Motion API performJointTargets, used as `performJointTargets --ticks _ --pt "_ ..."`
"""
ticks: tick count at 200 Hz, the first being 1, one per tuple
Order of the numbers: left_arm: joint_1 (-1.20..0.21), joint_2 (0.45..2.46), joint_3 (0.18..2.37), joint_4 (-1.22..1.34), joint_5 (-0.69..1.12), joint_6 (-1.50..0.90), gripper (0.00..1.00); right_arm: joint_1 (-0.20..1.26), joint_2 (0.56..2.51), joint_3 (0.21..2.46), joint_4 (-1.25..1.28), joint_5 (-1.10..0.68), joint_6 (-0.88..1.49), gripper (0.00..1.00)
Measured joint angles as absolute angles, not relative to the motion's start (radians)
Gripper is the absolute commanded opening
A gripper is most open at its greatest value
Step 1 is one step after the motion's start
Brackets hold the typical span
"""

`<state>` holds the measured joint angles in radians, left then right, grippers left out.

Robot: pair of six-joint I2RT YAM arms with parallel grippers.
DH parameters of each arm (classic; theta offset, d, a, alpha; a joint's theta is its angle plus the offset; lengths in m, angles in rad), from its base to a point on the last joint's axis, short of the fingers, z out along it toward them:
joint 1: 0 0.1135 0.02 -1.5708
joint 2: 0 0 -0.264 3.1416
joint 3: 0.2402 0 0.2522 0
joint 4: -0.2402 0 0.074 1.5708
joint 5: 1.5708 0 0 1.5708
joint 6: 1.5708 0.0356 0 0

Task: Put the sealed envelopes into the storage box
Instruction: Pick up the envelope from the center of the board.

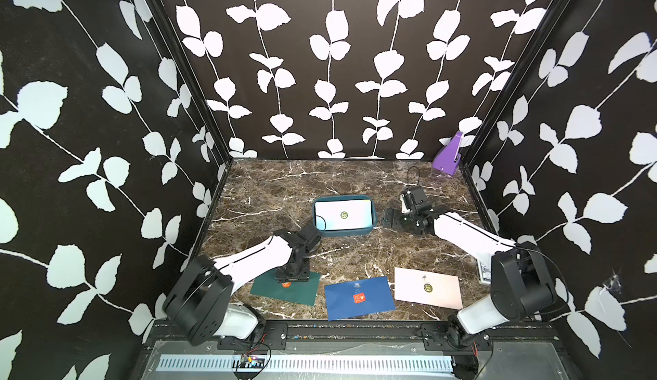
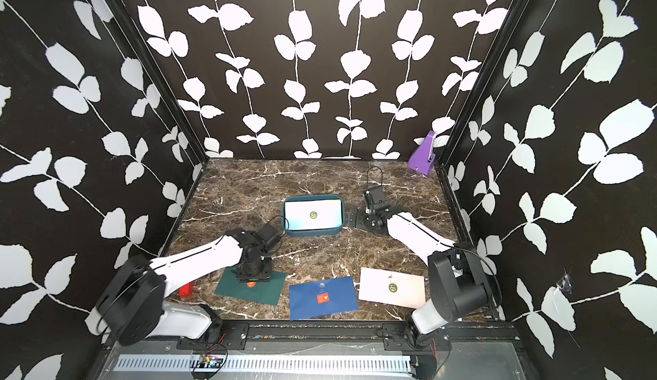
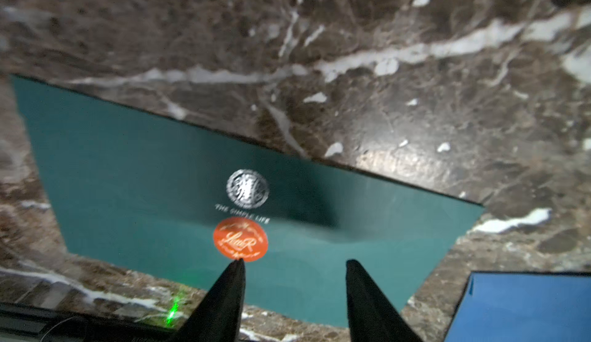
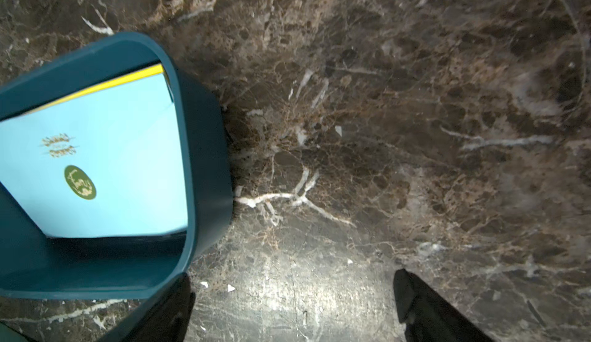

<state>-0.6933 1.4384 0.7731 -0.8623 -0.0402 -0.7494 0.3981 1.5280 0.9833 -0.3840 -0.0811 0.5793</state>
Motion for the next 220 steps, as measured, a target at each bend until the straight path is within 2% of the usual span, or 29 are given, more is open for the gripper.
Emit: performJointTargets --ticks 39,105,176,220 --pt "-0.693 1.506 0.779 -0.770 0.019 -0.761 0.53 0.445 1.482 0.937 -0.396 -0.088 0.584 0.98" --pt "-0.693 1.665 0.942 -0.764 0.052 -0.780 0.51 0.648 1.464 0.936 -0.398 -0.065 0.673 0.98" --pt "-0.645 1.765 1.069 -0.718 0.060 -0.794 0.52 0.792 1.631 0.963 -0.345 -0.073 0.759 0.99" --pt "-0.607 1.765 1.103 -0.674 0.070 -0.785 0.56 0.847 1.733 1.015 -0.291 -0.098 0.818 0.99"
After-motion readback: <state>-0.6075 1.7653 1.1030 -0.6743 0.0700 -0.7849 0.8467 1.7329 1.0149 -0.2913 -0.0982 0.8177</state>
